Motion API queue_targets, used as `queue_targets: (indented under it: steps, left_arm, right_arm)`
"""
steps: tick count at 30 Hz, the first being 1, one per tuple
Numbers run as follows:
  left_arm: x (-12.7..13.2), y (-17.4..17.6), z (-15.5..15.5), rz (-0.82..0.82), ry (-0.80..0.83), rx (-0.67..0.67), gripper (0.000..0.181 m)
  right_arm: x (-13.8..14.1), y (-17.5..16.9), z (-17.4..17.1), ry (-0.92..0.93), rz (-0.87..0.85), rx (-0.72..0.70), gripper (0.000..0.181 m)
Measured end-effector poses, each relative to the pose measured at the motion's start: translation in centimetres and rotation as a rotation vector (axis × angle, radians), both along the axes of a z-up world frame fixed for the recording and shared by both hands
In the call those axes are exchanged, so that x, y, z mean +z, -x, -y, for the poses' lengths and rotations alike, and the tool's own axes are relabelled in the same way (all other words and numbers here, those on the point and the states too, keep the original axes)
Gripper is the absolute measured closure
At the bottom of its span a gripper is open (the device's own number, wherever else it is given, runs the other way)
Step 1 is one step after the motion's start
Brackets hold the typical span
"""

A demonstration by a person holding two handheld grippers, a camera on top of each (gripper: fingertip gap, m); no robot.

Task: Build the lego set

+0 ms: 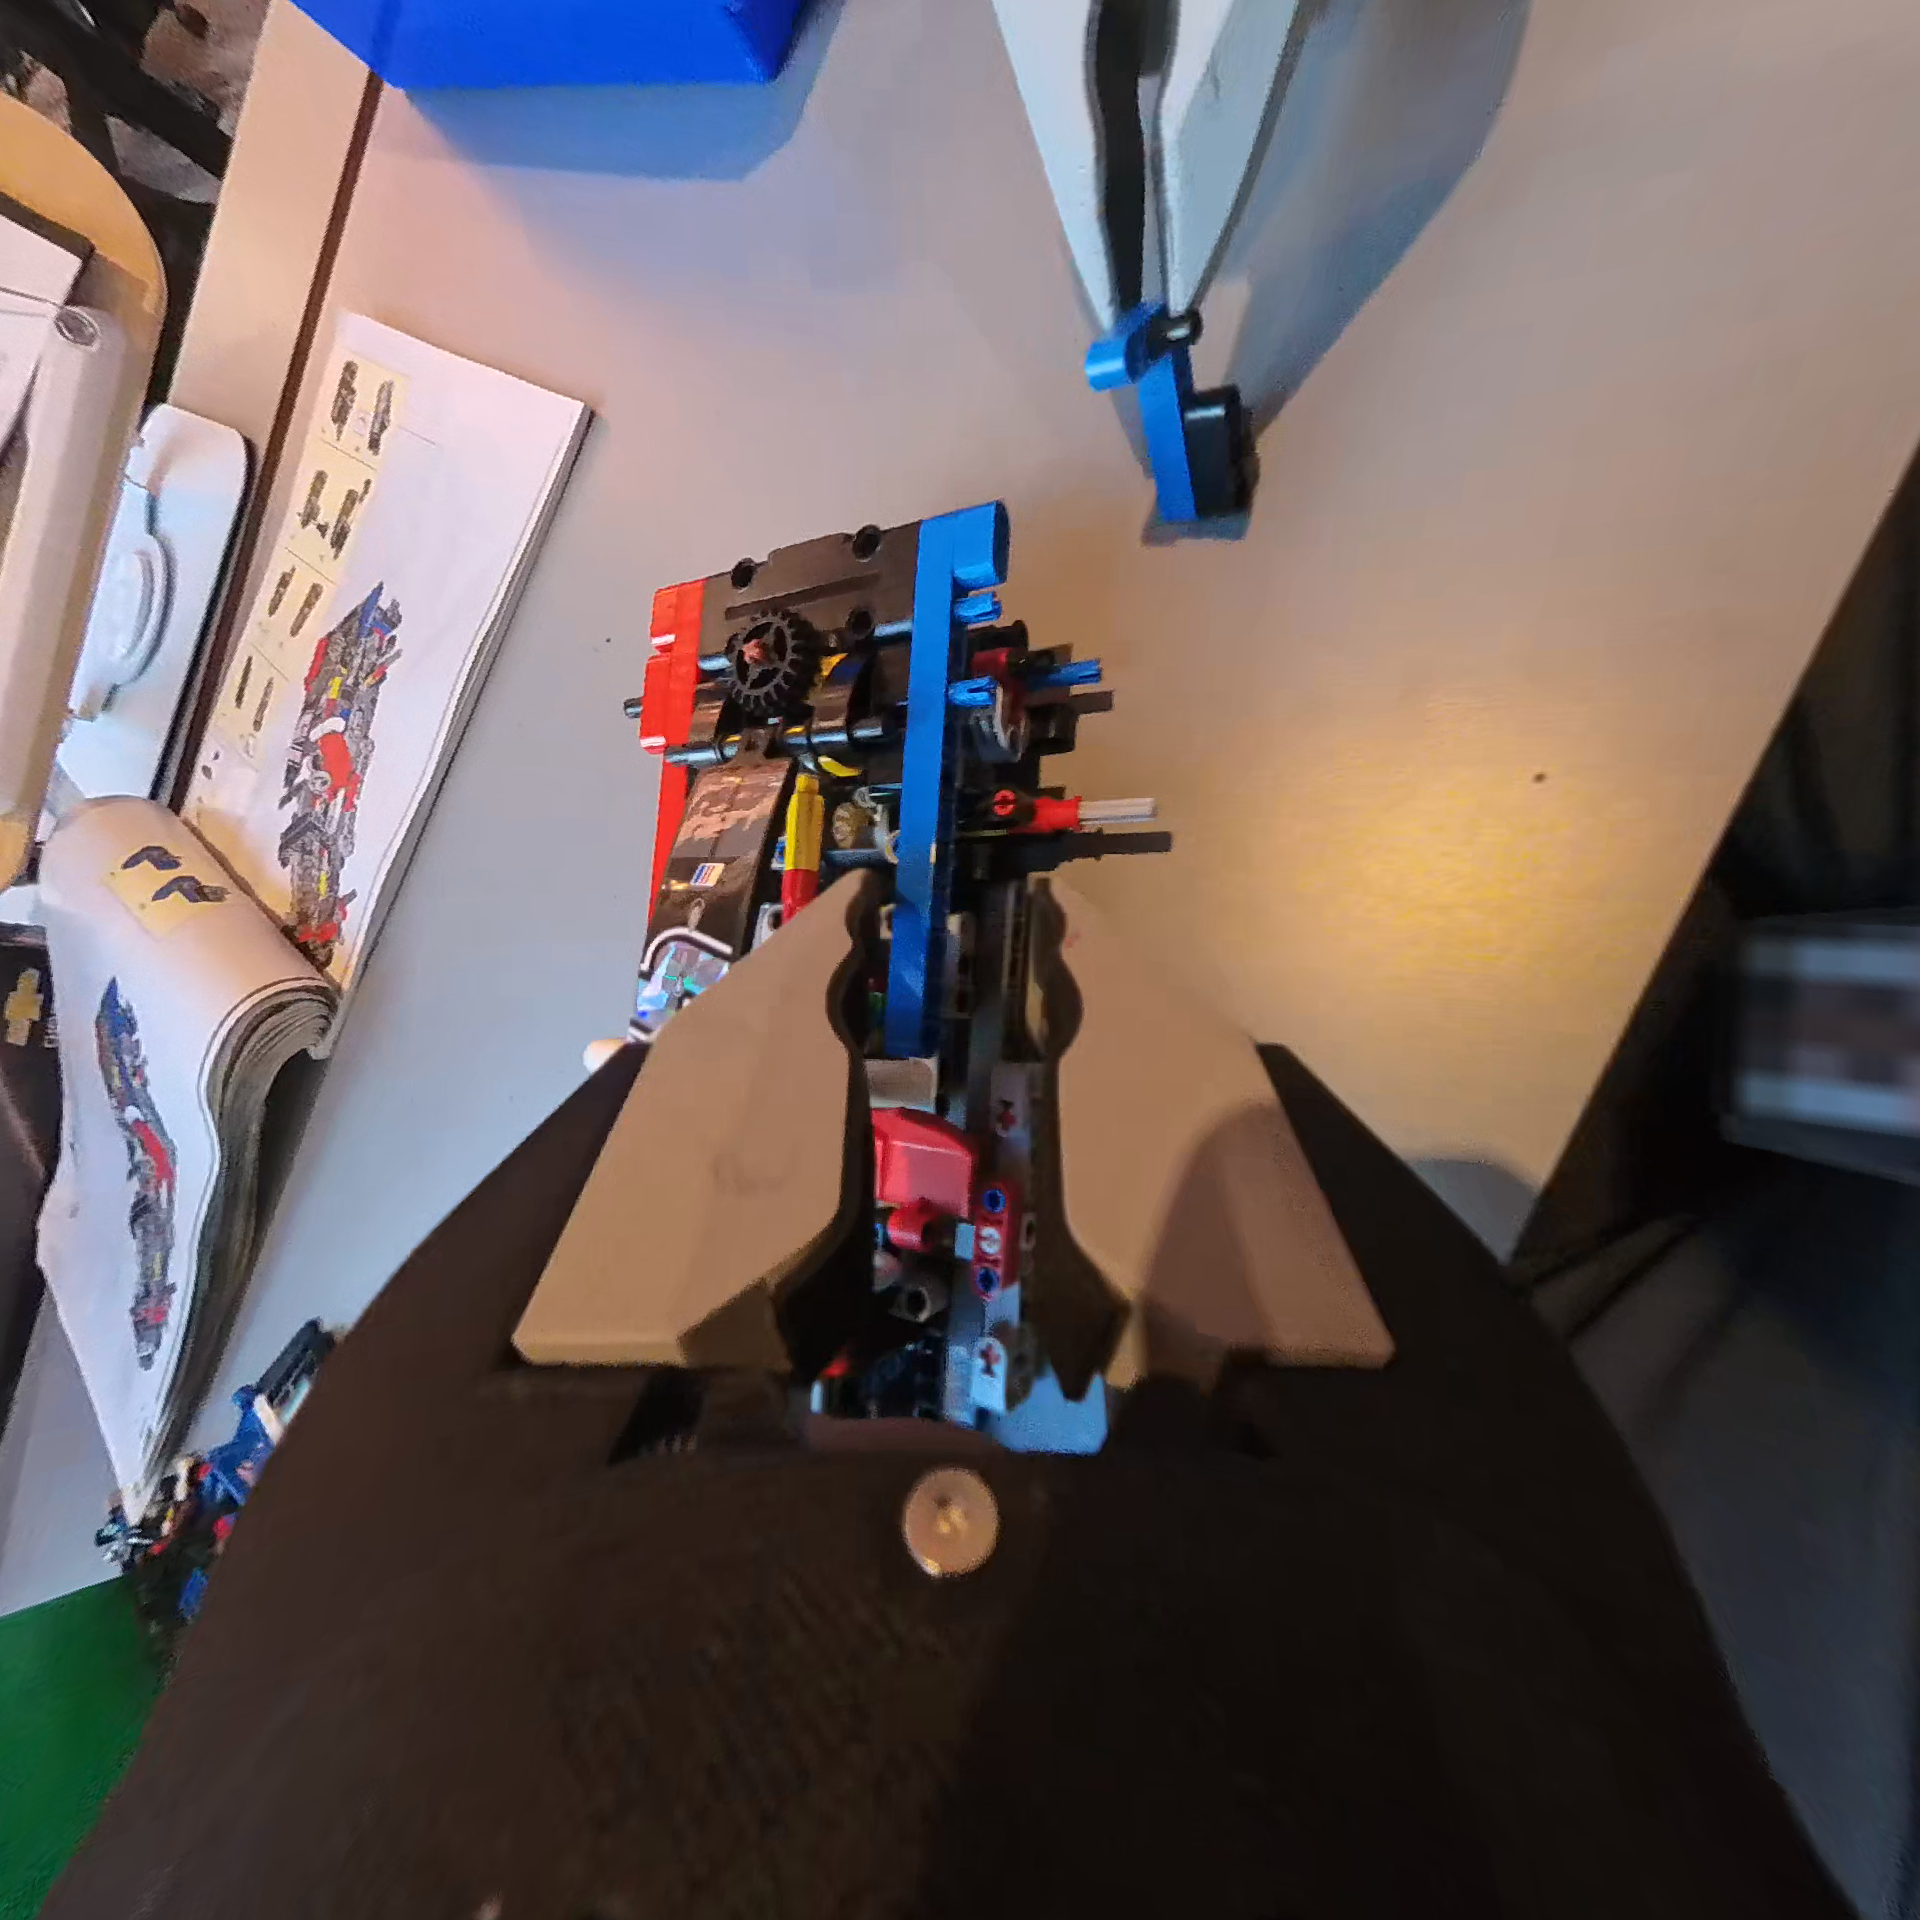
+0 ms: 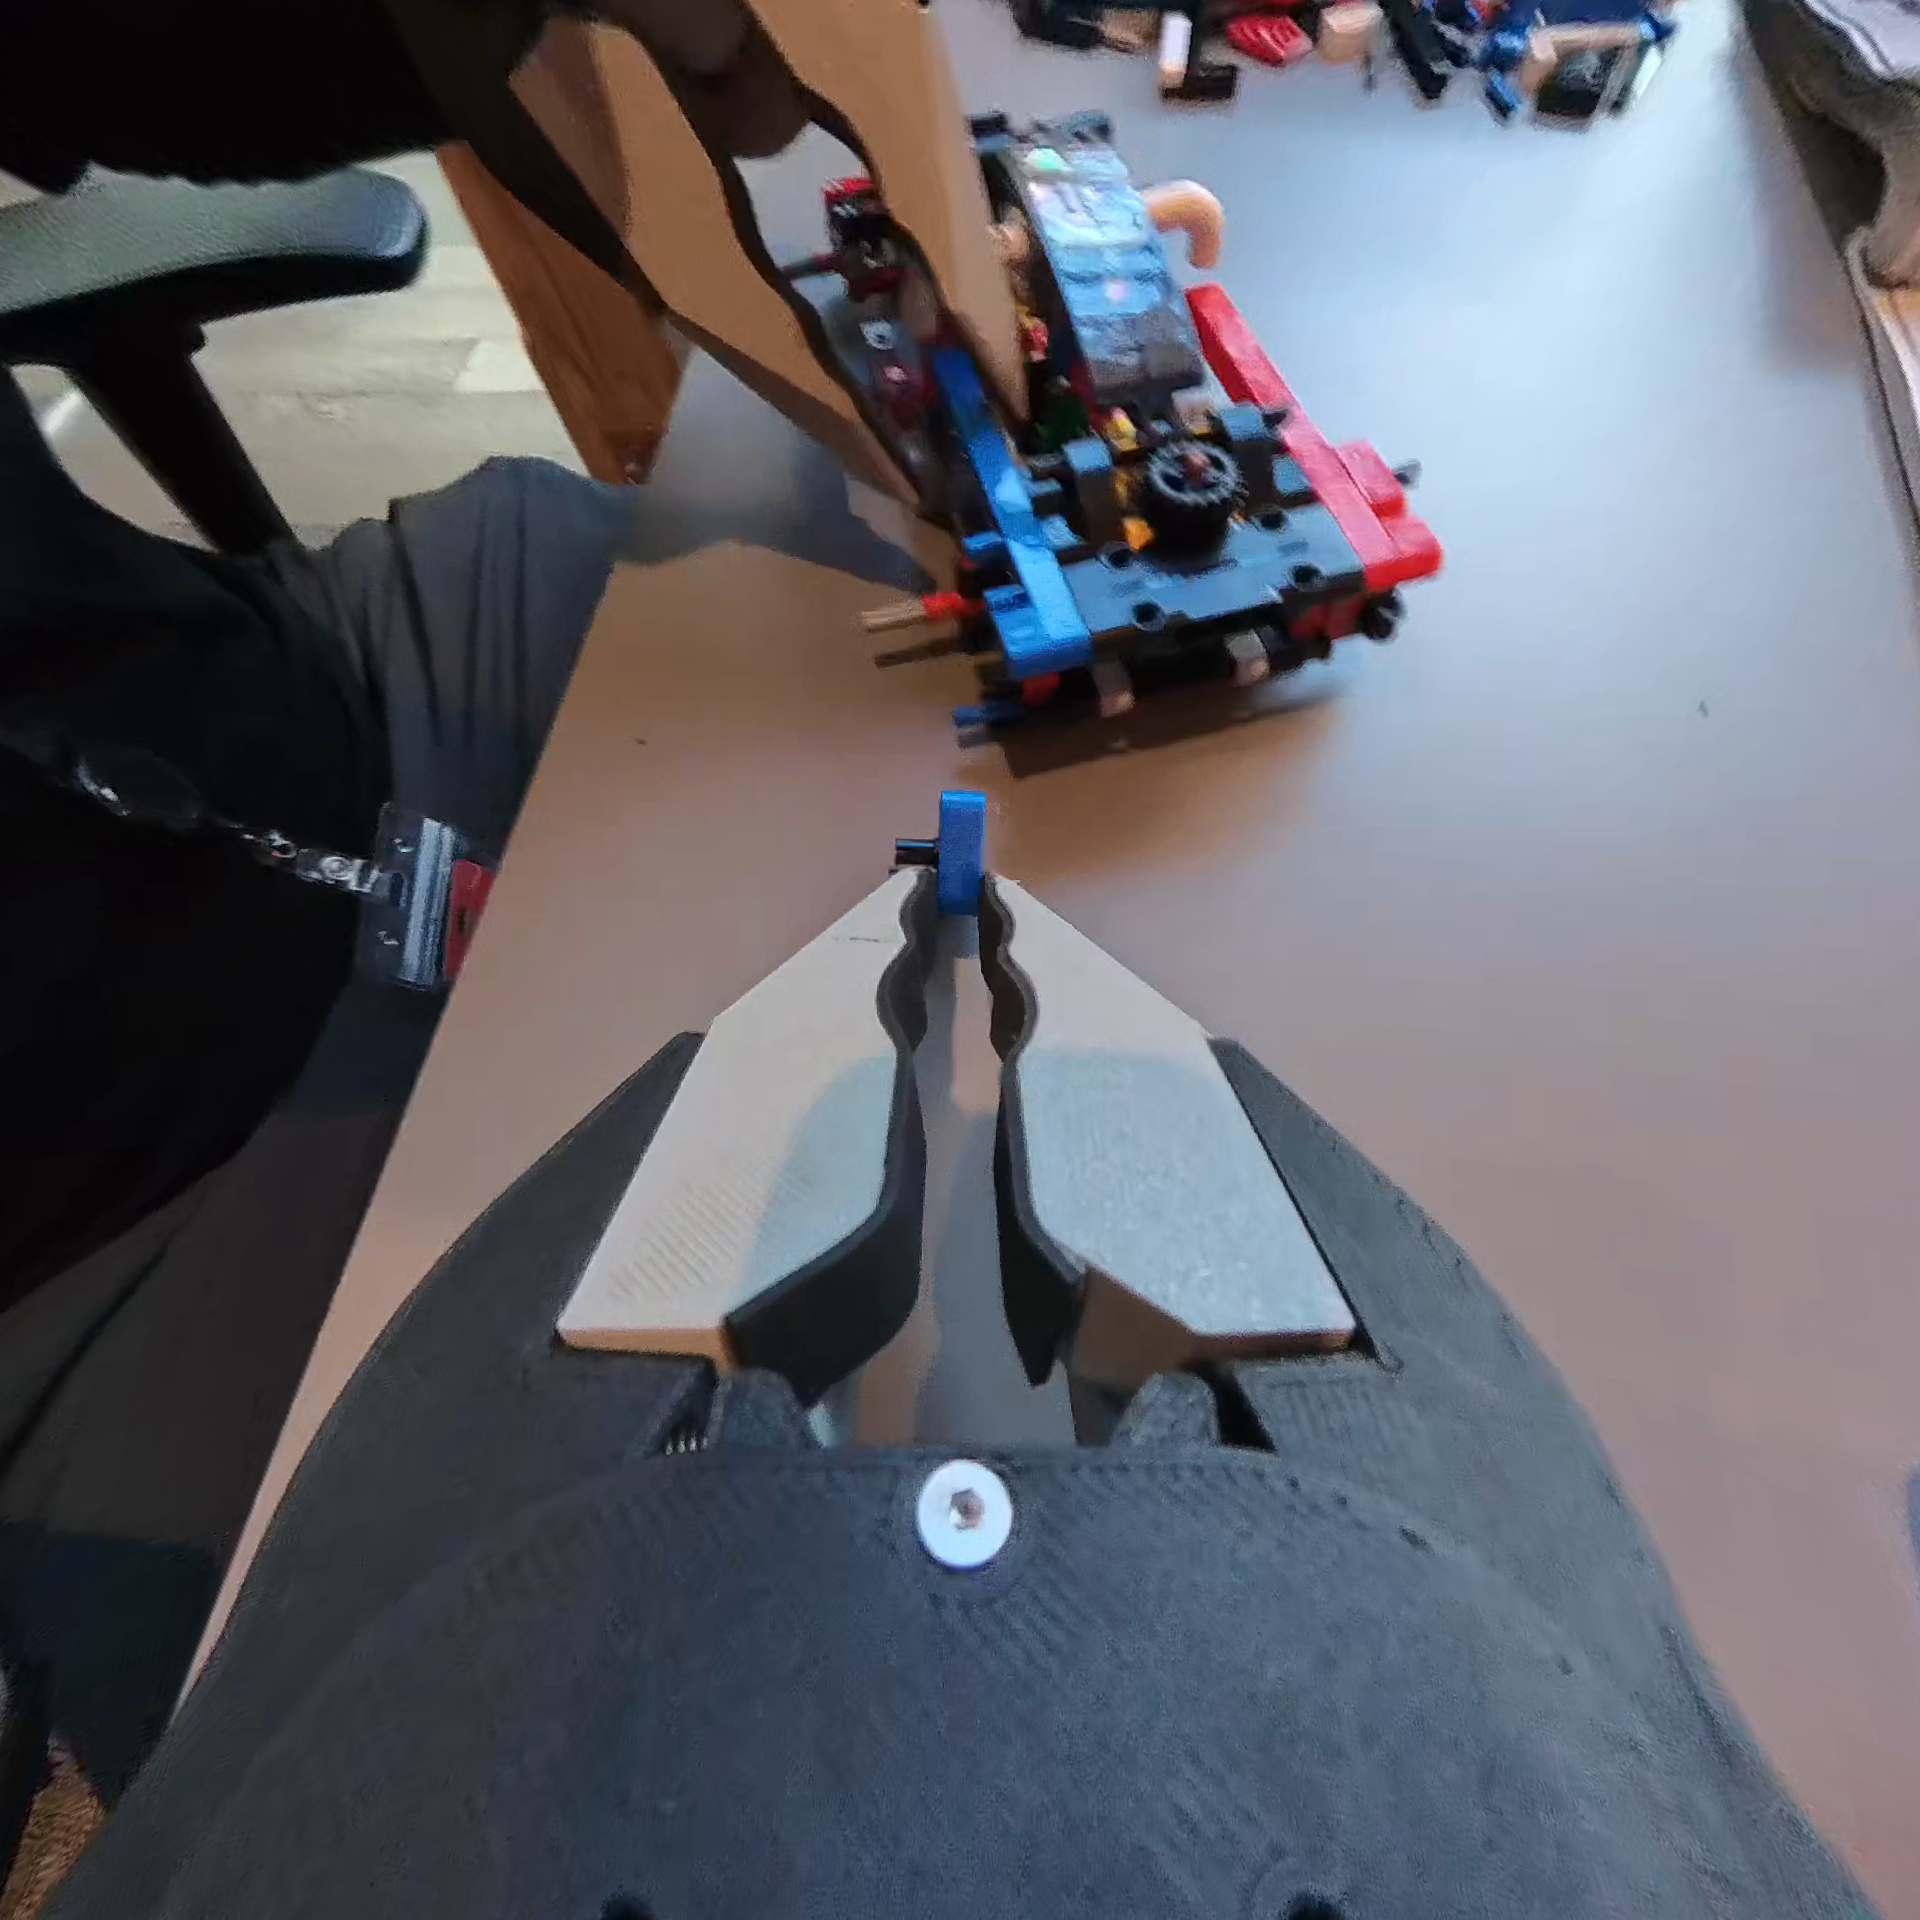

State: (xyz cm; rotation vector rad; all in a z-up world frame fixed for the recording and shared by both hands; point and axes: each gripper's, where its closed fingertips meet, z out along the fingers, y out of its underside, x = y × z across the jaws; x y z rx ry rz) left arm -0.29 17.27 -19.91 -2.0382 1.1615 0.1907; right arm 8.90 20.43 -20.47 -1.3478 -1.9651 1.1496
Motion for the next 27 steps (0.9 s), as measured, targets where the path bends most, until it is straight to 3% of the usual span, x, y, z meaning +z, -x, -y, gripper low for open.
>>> queue_targets:
  steps: [8, 13, 17, 23, 27]
  left_arm:
    - [3.1, -2.9, 0.8, 0.149, -0.055, -0.025, 0.159]
    - [2.6, -5.3, -0.2, 0.274, 0.008, -0.071, 0.165]
    - [1.6, -5.8, -0.2, 0.267, 0.035, -0.101, 0.176]
    - [1.0, -5.7, 0.2, 0.273, 0.071, -0.119, 0.168]
    - [0.7, -5.2, 0.1, 0.234, 0.071, -0.127, 0.173]
  right_arm:
    - [2.7, 2.0, 2.1, 0.011, -0.103, 0.035, 0.178]
    - [1.8, 3.2, 3.0, -0.066, -0.021, 0.069, 0.177]
    - [1.2, 3.4, 3.1, -0.085, 0.015, 0.078, 0.178]
    - [1.2, 3.5, 3.3, -0.107, 0.028, 0.115, 0.178]
    - [1.2, 4.1, 3.6, -0.129, 0.038, 0.133, 0.178]
